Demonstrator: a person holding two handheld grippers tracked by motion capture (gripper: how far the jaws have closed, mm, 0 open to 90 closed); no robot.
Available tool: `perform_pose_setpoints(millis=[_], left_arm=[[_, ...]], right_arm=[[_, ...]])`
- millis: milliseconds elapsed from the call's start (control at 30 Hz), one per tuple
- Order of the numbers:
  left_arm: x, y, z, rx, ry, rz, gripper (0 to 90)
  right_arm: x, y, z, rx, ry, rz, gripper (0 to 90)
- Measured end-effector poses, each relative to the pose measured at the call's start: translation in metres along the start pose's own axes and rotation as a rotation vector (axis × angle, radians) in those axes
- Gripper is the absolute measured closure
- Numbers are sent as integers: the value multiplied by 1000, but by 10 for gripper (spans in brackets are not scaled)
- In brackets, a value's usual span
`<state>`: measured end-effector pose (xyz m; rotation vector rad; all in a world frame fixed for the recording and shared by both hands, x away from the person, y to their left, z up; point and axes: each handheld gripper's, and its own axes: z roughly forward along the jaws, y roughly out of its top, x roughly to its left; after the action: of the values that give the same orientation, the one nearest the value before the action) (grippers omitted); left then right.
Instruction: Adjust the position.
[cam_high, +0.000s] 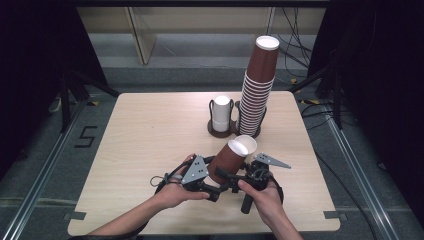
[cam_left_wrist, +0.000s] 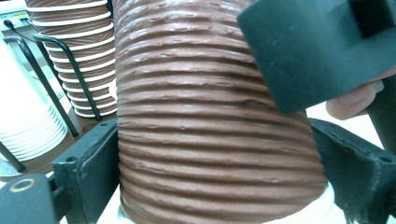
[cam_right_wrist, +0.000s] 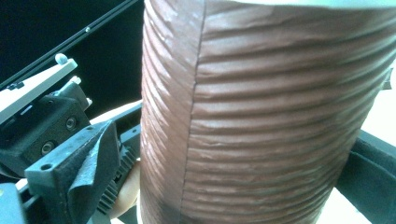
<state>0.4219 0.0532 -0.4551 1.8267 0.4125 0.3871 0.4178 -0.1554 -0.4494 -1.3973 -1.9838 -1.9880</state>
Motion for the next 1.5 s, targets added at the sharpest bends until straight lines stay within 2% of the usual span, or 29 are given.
perform_pose_setpoints(millis=[167, 267, 500, 533, 633, 667, 700, 767, 833, 900, 1067, 1200, 1233, 1267, 1367, 1400, 1467, 1500], left_arm=[[1, 2, -2, -1, 6, 4, 86], [3, 2, -4, -1, 12, 6, 87], [5, 2, -9, 19, 11, 11, 90], [6, 2, -10, 24, 13, 15, 90], [9, 2, -11, 24, 18, 16, 90], [9, 1, -11, 25, 18, 10, 90], [10, 1, -11, 28, 17, 14, 90], [11, 1, -12, 38, 16, 28, 90], [11, 0, -12, 40, 16, 23, 91], [13, -1, -14, 51, 17, 28, 91], [17, 1, -18, 62, 20, 46, 93], [18, 2, -22, 67, 20, 60, 95], [18, 3, -23, 70, 19, 64, 95], [18, 3, -24, 68, 17, 64, 96], [18, 5, -28, 76, 12, 78, 96], [18, 5, -30, 73, 12, 76, 96], [18, 6, -33, 72, 8, 81, 96], [18, 6, -34, 76, 6, 87, 97]], right_arm=[[1, 1, -2, 7, -7, -6, 4], [1, 2, -4, 3, 14, 11, 4], [1, 3, -8, 37, -3, -18, 4], [1, 3, -10, 42, -15, -36, 4], [2, 4, -11, 44, -1, -36, 4], [3, 5, -12, 48, -11, -43, 4], [3, 5, -12, 50, -7, -49, 4], [4, 6, -15, 65, -28, -76, 4], [5, 6, -17, 69, -23, -67, 4], [4, 7, -20, 69, -29, -96, 4], [2, 8, -29, 102, -27, -124, 4], [0, 7, -35, 134, -25, -210, 37], [-1, 7, -36, 143, -40, -238, 39], [-2, 7, -37, 160, -38, -236, 39], [-7, 6, -40, 193, -67, -305, 43], [-7, 5, -40, 211, -66, -304, 44], [-9, 5, -41, 219, -69, -346, 45], [-9, 5, -41, 239, -71, -347, 45]])
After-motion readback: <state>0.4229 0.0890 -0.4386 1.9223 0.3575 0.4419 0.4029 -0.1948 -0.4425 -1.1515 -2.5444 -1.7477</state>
